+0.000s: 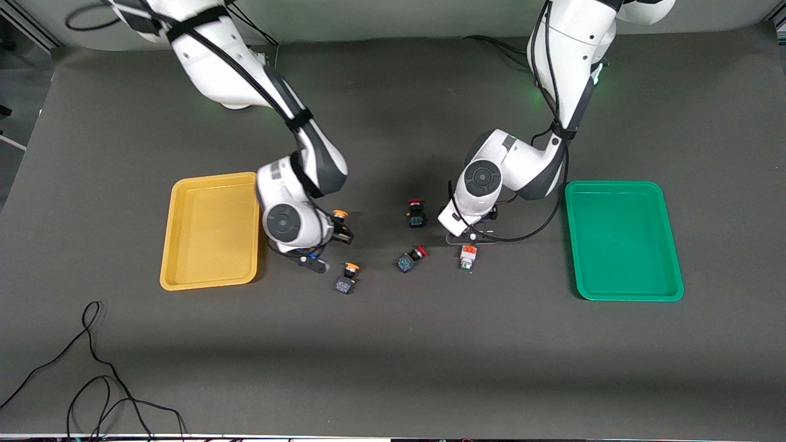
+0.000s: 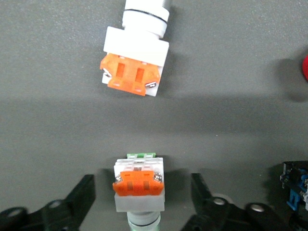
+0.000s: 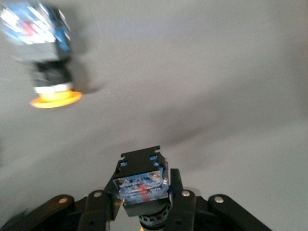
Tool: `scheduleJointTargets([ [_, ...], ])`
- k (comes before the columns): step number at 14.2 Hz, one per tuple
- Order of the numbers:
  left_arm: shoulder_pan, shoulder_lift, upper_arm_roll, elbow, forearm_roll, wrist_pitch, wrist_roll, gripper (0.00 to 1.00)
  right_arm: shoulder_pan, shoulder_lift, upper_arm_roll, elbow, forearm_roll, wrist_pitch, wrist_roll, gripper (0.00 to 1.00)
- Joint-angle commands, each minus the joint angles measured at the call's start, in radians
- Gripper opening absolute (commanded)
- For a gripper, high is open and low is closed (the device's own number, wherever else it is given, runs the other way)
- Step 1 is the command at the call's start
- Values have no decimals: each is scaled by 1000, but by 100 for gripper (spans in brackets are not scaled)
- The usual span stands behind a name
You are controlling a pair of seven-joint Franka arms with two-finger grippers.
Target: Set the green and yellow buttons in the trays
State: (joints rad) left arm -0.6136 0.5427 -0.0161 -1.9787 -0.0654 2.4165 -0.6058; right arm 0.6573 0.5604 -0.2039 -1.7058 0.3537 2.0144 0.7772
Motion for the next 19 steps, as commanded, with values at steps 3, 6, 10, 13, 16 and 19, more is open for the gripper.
scheduleJointTargets([
  [3,-17,-21,13,6,-1,-11,-67,15,1,-330,-175,-18,-59,-331,-42,0],
  [6,-5,-96,15,14,-1,-54,-75,14,2,-373,-332,-31,-87,-465,-264,0],
  [10,141,-254,18,20,-2,-273,38,13,4,-376,-514,-207,-196,-406,-571,0],
  [13,346,-294,19,18,6,-408,284,13,5,-375,-577,-343,-216,-254,-672,0],
  [16,506,-244,21,3,59,-375,475,13,7,-363,-603,-533,-222,-6,-751,0],
  [19,584,-158,21,3,68,-294,579,13,7,-260,-597,-589,-208,185,-753,0],
])
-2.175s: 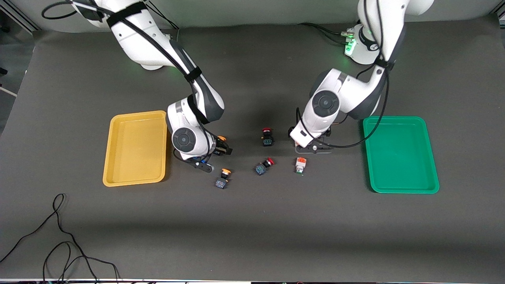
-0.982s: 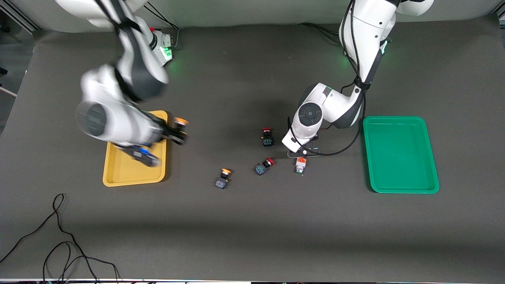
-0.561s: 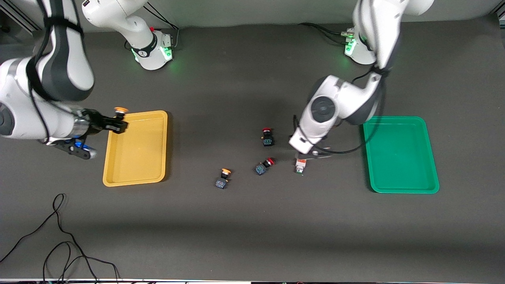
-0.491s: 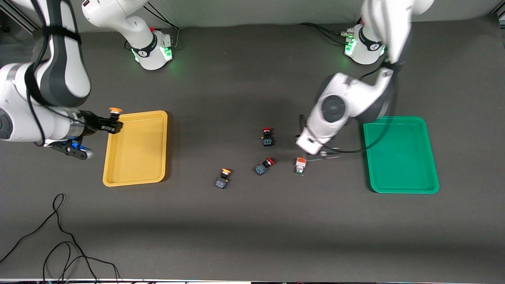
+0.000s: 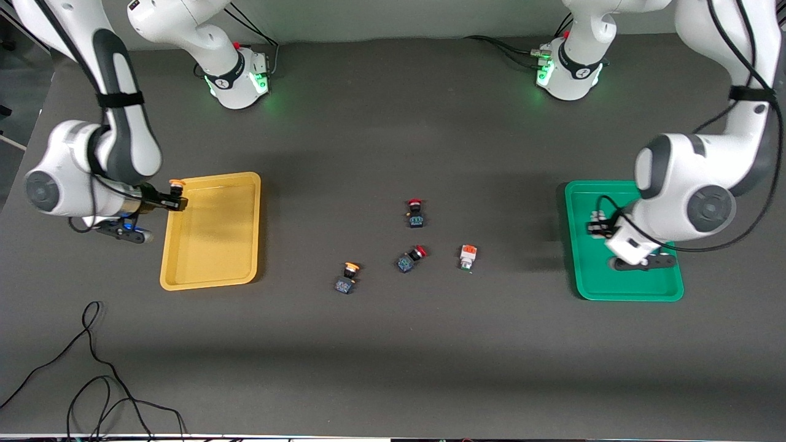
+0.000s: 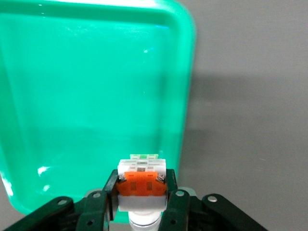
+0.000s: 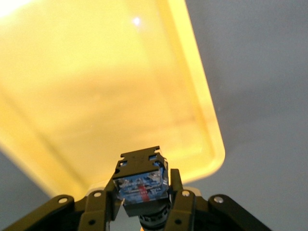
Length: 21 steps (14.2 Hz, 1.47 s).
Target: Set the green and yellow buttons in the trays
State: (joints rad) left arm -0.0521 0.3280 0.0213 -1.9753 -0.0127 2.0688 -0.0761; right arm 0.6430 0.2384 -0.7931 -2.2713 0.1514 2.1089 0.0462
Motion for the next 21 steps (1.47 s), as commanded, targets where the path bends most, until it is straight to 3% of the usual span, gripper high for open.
scheduleJointTargets([
  [1,34,92,-17,-2,19,95,59,16,21,94,-5,-30,-4,114,-29,0],
  [2,35,133,-17,-2,32,150,59,19,21,117,-3,-30,17,132,-63,0],
  [3,34,152,-17,0,36,172,59,31,20,127,-3,-25,64,132,-93,19],
  [4,35,149,-17,0,37,166,62,64,21,131,-5,-22,86,132,-123,99],
  [5,37,137,-17,7,37,137,77,91,23,127,-5,-14,92,125,-127,100],
  [6,35,129,-15,25,37,93,88,97,24,115,-5,-10,94,117,-123,100],
  [8,37,93,-15,96,37,-34,87,99,27,96,-3,71,96,27,-94,100],
  [11,23,68,-24,268,19,-257,56,99,96,142,2,290,105,-147,56,100],
  [15,-153,83,-26,274,7,-144,-62,99,172,249,92,514,269,-164,277,100],
  [18,-286,124,-29,277,-39,-21,-117,99,169,442,169,769,353,-162,495,100],
  [21,-394,205,-29,291,-36,124,-218,99,170,612,192,935,473,-156,636,100],
])
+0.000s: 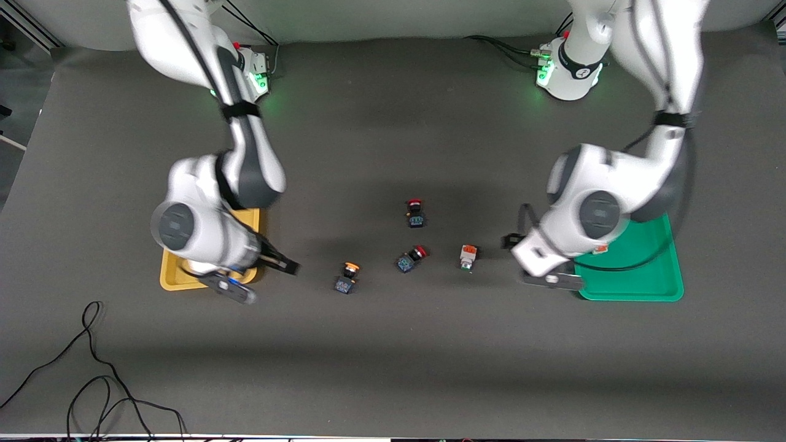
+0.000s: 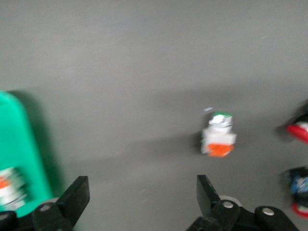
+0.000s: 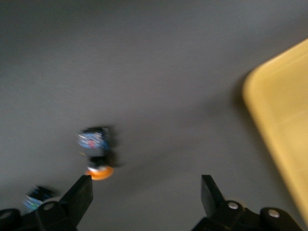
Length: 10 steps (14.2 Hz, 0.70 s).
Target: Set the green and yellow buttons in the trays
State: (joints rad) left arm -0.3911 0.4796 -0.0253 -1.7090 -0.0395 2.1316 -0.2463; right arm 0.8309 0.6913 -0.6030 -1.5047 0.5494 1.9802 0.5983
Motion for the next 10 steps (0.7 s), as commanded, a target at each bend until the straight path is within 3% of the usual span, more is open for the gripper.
scheduleJointTargets([
  [1,-83,86,18,35,-7,86,-57,99,-24,195,9,190,84,-21,113,100],
  [5,-118,203,18,49,0,206,-99,99,-29,260,69,215,119,93,196,100],
  [8,-138,231,19,46,-2,218,-100,98,-30,297,106,224,119,146,199,99],
  [9,-140,231,19,45,-3,218,-103,91,-29,298,121,221,119,146,199,99],
  [10,-141,231,18,45,-3,215,-122,72,-30,303,130,222,119,146,198,98],
])
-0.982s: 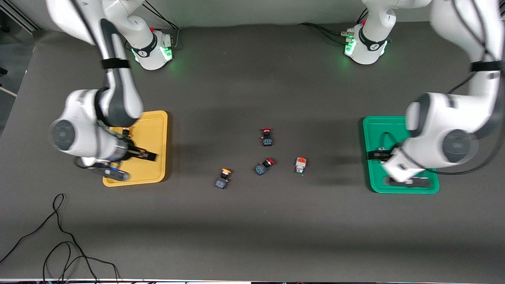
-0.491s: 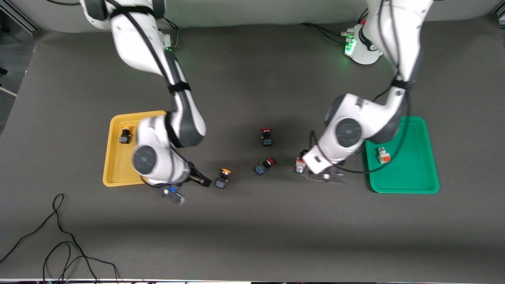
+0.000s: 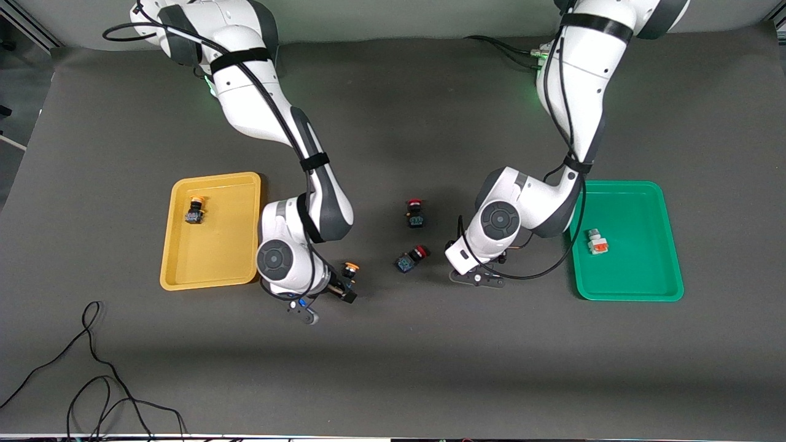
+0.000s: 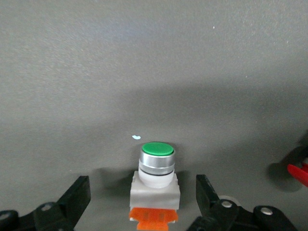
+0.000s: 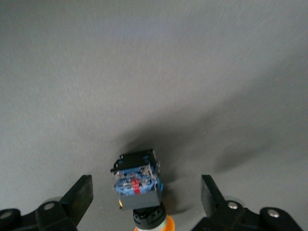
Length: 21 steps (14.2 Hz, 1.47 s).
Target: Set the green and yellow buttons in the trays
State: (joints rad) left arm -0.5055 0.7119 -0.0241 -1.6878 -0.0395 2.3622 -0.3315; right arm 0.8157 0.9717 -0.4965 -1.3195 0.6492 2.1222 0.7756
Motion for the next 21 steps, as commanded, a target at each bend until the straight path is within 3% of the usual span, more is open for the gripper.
scheduleJointTargets([
  [1,-27,-3,16,23,-2,-21,-70,48,-13,27,27,39,20,4,21,94],
  [2,-39,-5,16,23,-2,-26,-87,29,-12,32,29,39,20,4,22,79],
  [3,-44,-5,16,23,-3,-30,-92,13,-10,35,29,39,20,2,24,57],
  [4,-45,-5,16,23,-11,-32,-99,10,-10,35,29,37,18,2,36,22],
  [5,-45,-9,16,23,-11,-32,-119,10,-10,33,29,36,14,1,42,0],
  [7,-35,-53,18,28,-13,-61,-124,10,-15,27,27,34,-8,-4,39,0],
  [9,14,-133,23,42,-16,-188,-110,10,-19,0,9,25,-22,-25,30,0],
  [13,198,-271,19,-15,-16,-386,35,10,-26,-196,-160,0,-31,-330,-96,0],
  [16,402,-341,23,-53,0,-494,291,10,-18,-362,-260,-49,-92,-548,-202,0],
  [18,510,-324,26,-55,51,-479,399,10,-15,-523,-266,-197,-196,-570,-278,0],
  [21,576,-229,26,-98,136,-350,424,10,-13,-723,-264,-438,-369,-527,-410,0],
])
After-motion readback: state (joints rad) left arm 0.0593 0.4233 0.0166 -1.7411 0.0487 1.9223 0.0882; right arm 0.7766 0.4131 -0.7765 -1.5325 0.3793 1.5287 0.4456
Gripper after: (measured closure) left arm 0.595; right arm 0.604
